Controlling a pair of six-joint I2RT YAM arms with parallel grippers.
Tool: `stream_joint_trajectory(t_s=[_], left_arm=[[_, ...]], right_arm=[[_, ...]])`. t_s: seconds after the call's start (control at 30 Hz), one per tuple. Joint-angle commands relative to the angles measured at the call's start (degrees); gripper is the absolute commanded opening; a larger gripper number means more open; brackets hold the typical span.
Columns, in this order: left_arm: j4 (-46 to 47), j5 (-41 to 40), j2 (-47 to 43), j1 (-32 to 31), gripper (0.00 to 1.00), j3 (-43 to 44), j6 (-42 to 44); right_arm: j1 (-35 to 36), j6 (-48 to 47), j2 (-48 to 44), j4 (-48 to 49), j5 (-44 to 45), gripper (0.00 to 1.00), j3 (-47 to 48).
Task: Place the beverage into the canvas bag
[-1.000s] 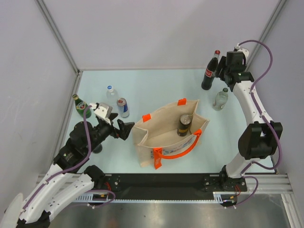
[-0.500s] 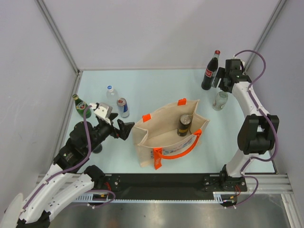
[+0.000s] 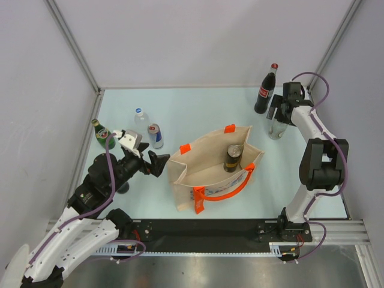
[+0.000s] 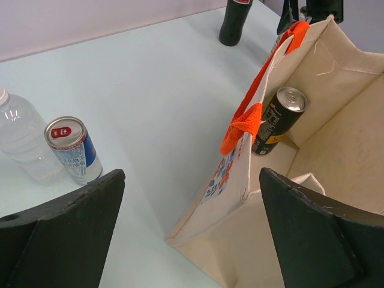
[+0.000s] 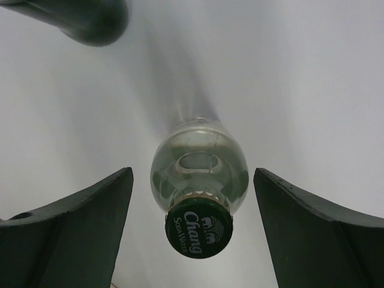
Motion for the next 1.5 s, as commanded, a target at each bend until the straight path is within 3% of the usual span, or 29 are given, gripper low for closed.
stream_joint_trajectory(t_s=[0.0, 0.63, 0.73, 0.97, 1.2, 1.27, 1.47], left_arm=[[1.5, -0.3, 0.3, -0.2, 1.0, -0.2, 0.6], [1.5, -0.5, 0.4, -0.2, 1.0, -0.2, 0.6], [1.5, -0.5, 0.2, -0.2, 1.0, -0.2, 0.5], [1.5, -0.5, 0.2, -0.2, 1.0, -0.2, 0.5], [1.5, 0.2, 0.6, -0.2, 1.0, -0.2, 0.3], [1.5, 0.2, 0.5, -0.2, 1.0, -0.2, 0.3], [1.5, 0.2, 0.7, -0.2, 1.0, -0.2, 0.4]], right_arm=[[-0.2, -1.8, 0.5, 3.8, -1.5, 0.87, -1.8], [-0.4, -5.0, 2.6, 6.8, -1.1, 0.79, -3.2], [-0.4, -5.2, 2.2, 6.8, -2.1, 0.71, -3.5], [0.3, -4.9, -1.0, 7.0, -3.8, 0.34, -6.6], [4.3, -4.6, -6.6, 6.3, -3.7, 0.05, -10.2], [6.1, -4.8, -8.2, 6.0, -3.2, 0.0, -11.0], [10.7, -4.7, -11.2, 5.9, -1.7, 0.0, -14.4]])
